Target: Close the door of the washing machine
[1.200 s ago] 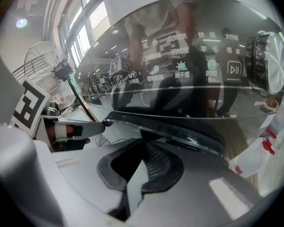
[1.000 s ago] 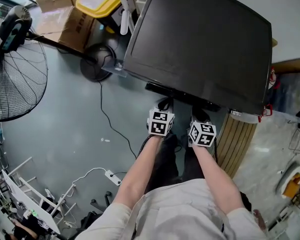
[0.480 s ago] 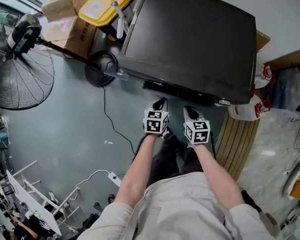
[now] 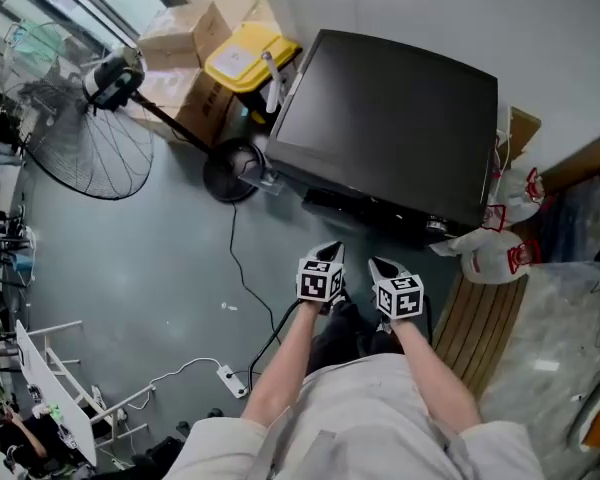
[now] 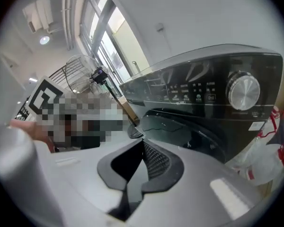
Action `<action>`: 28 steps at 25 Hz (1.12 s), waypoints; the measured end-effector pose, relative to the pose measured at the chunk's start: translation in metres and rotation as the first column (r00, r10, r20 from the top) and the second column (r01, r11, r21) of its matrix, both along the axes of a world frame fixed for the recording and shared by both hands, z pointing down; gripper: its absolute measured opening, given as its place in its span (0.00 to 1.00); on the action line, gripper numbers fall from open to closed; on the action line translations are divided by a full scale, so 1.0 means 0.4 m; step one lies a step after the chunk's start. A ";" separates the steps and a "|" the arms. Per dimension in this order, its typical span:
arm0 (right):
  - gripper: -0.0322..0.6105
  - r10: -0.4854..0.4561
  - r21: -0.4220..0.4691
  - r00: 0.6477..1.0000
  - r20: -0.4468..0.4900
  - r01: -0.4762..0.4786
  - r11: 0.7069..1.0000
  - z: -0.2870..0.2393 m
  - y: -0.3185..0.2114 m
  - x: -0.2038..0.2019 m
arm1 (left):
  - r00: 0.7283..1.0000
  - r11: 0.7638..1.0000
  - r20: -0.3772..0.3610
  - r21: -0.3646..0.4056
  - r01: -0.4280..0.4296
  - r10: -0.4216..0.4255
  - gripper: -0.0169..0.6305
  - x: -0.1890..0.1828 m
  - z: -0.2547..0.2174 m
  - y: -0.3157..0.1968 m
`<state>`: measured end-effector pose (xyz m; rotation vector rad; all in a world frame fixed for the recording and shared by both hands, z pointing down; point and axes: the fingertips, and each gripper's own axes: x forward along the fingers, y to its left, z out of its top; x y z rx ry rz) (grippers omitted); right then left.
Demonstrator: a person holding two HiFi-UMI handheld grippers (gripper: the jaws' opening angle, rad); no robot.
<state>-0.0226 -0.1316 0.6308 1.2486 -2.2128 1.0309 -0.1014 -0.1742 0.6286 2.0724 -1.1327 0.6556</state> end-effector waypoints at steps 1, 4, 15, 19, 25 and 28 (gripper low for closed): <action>0.05 -0.009 -0.011 1.000 0.008 0.009 1.000 -0.003 0.021 0.004 | 1.000 1.000 -0.006 -0.003 0.004 -0.004 0.04 0.003 -0.012 0.018; 0.05 -0.021 -0.011 0.999 0.026 0.021 1.000 -0.017 0.068 0.031 | 0.999 0.999 -0.035 0.019 0.040 -0.039 0.04 0.016 -0.054 0.065; 0.05 -0.129 0.030 0.991 0.027 0.129 0.991 -0.097 0.157 0.076 | 0.979 0.975 -0.092 0.109 0.193 -0.184 0.04 0.007 -0.177 0.189; 0.05 -0.136 0.056 0.990 0.036 0.134 0.989 -0.132 0.187 0.091 | 0.981 0.971 -0.079 0.148 0.187 -0.177 0.04 0.021 -0.202 0.232; 0.05 -0.194 0.092 0.980 0.038 0.190 0.977 -0.169 0.228 0.097 | 0.983 0.965 -0.057 0.188 0.184 -0.176 0.04 0.052 -0.226 0.272; 0.05 -0.216 0.104 0.975 0.043 0.211 0.972 -0.175 0.241 0.092 | 0.984 0.960 -0.059 0.214 0.178 -0.170 0.04 0.062 -0.252 0.288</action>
